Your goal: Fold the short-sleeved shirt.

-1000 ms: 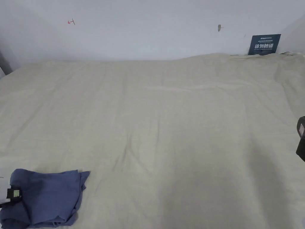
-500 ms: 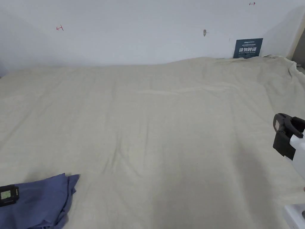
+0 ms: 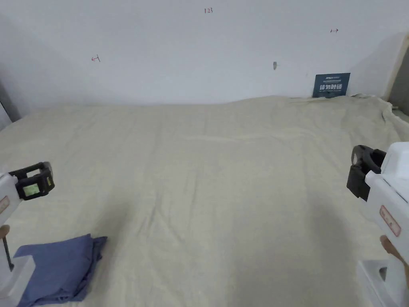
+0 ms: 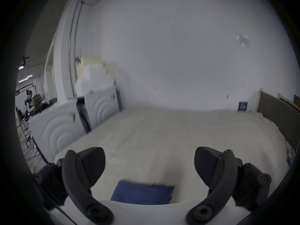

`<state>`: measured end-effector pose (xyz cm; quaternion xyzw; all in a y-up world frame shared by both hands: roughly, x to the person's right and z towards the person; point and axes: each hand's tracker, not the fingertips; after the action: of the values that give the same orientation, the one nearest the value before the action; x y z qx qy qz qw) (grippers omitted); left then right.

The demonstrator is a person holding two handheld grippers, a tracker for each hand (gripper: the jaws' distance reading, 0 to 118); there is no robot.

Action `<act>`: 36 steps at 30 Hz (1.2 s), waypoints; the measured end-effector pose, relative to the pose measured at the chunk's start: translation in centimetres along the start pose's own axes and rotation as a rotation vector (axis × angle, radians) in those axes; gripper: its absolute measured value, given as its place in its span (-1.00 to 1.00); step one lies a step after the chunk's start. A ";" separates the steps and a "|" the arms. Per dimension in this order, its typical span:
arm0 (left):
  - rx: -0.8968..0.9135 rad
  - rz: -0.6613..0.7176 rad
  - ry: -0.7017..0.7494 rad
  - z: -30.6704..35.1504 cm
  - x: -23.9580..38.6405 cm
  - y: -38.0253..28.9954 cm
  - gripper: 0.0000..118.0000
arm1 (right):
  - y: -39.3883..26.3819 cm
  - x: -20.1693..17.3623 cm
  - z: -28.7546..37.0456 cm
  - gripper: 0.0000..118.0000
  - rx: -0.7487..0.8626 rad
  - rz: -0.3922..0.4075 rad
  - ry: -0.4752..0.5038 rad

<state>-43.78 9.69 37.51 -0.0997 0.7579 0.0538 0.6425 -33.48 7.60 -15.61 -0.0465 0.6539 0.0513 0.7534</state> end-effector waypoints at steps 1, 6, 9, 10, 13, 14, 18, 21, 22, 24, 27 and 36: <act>0.060 0.000 -0.014 0.9 1.2 0.6 1.00 | 0.2 0.1 0.1 -1.00 0.005 0.003 0.000; 0.238 0.024 -0.099 3.8 6.3 1.7 1.00 | 1.0 0.3 1.1 -1.00 0.037 0.012 0.008; 0.267 0.028 -0.162 5.0 9.2 1.7 1.00 | 1.0 0.7 1.2 -1.00 0.046 0.022 0.011; 0.261 0.024 -0.160 5.1 10.4 1.6 1.00 | 1.0 0.9 1.2 -1.00 0.048 0.020 0.013; 0.265 0.001 -0.187 5.4 13.0 0.9 0.98 | 1.0 1.2 1.5 -1.00 0.058 0.016 0.020; 0.268 -0.013 -0.204 5.0 13.7 0.4 0.93 | 1.1 1.3 1.6 -1.00 0.061 0.017 0.020; 0.273 0.001 -0.230 5.6 16.0 -0.9 0.40 | 0.9 1.7 1.7 -1.00 0.074 0.040 0.011; 0.269 0.020 -0.239 5.6 16.9 -2.2 0.08 | 0.8 1.8 1.9 -1.00 0.081 0.053 0.002; 0.278 0.016 -0.246 6.0 17.5 -2.8 -0.07 | 0.7 1.7 1.9 -1.00 0.084 0.058 -0.001; 0.292 0.007 -0.262 6.2 17.8 -3.8 -0.61 | 0.5 1.6 2.0 -1.00 0.088 0.063 -0.002; 0.260 -0.026 -0.269 6.4 18.9 -4.9 -0.76 | 0.1 1.4 2.1 -1.00 0.093 0.069 -0.013; 0.260 -0.012 -0.277 6.8 19.6 -6.1 -1.00 | -0.6 0.5 2.1 -1.00 0.087 0.049 -0.010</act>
<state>-38.95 3.58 17.32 -0.0119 0.6623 -0.0351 0.7483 -31.23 7.27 -15.79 0.0028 0.6525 0.0417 0.7566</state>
